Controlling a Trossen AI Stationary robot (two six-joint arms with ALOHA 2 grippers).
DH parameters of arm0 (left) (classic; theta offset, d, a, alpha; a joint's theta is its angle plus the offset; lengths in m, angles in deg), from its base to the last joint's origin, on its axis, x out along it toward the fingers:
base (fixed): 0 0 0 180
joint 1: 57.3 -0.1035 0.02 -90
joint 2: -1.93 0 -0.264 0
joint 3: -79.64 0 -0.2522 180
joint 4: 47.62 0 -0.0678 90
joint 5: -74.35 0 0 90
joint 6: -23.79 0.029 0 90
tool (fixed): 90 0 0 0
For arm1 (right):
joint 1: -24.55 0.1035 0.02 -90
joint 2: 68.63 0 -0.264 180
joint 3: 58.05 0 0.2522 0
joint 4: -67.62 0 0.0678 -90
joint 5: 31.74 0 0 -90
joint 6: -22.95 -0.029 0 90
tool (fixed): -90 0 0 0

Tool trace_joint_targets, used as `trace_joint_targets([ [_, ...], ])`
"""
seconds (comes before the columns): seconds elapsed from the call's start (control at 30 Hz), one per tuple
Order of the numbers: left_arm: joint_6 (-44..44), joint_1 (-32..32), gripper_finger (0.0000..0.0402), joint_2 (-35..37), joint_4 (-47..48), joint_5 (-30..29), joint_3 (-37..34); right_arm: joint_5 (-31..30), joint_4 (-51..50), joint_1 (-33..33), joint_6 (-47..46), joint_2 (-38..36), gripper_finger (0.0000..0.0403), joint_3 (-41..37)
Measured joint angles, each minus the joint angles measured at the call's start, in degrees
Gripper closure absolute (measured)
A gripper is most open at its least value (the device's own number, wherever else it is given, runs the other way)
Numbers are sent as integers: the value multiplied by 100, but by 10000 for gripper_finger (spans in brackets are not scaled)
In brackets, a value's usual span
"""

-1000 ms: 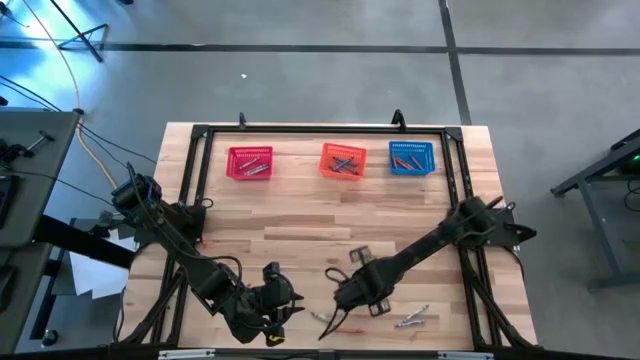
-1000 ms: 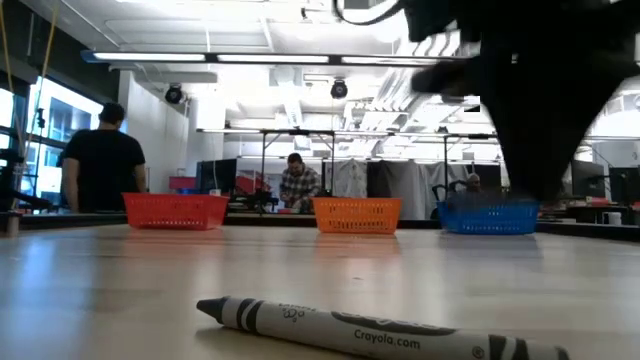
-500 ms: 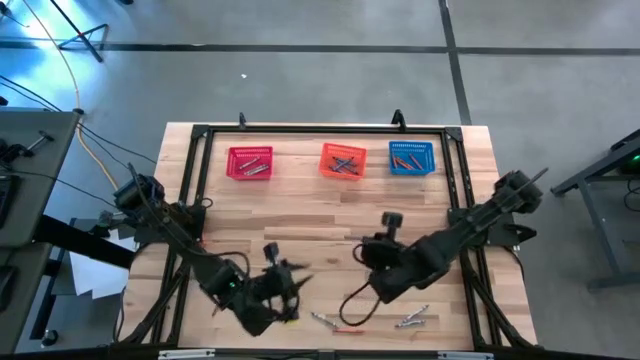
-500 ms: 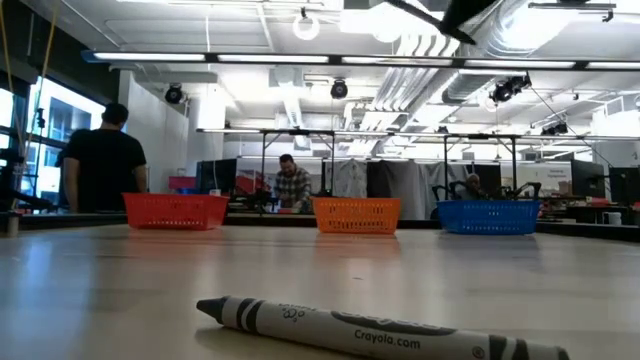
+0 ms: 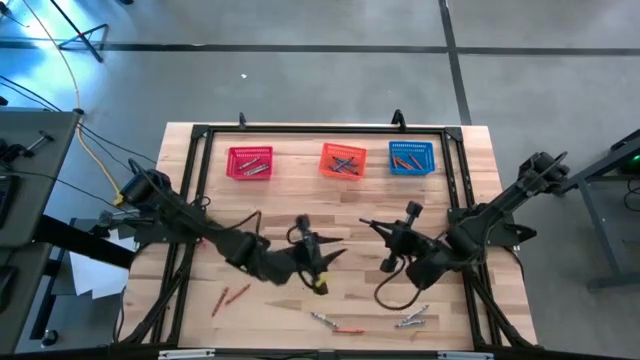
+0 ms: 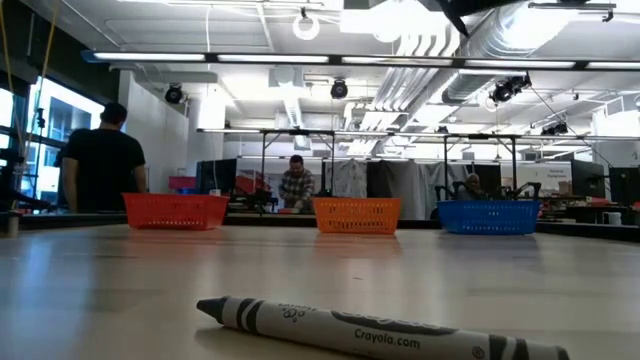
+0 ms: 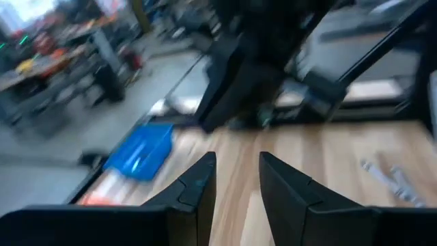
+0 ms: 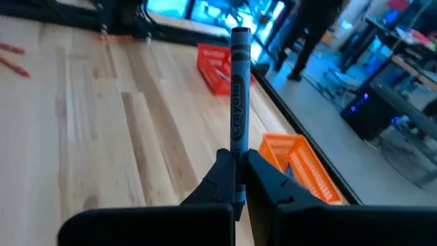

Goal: Sort crayons
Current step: Put the blue crayon into the orange bin

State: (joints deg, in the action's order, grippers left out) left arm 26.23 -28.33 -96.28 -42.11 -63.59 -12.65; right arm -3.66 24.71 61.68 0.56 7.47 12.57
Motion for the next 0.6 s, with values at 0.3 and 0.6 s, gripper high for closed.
trace_joint_targets([
  [0.3, 771, -705, 300, 0, -758, 1018, 0, 421, 1859, -1, 1846, -884, 402, -667],
  [0.6, 527, -1149, 300, 0, -811, 1551, 0, 389, 2105, -3, 2143, -1343, 402, -1021],
])
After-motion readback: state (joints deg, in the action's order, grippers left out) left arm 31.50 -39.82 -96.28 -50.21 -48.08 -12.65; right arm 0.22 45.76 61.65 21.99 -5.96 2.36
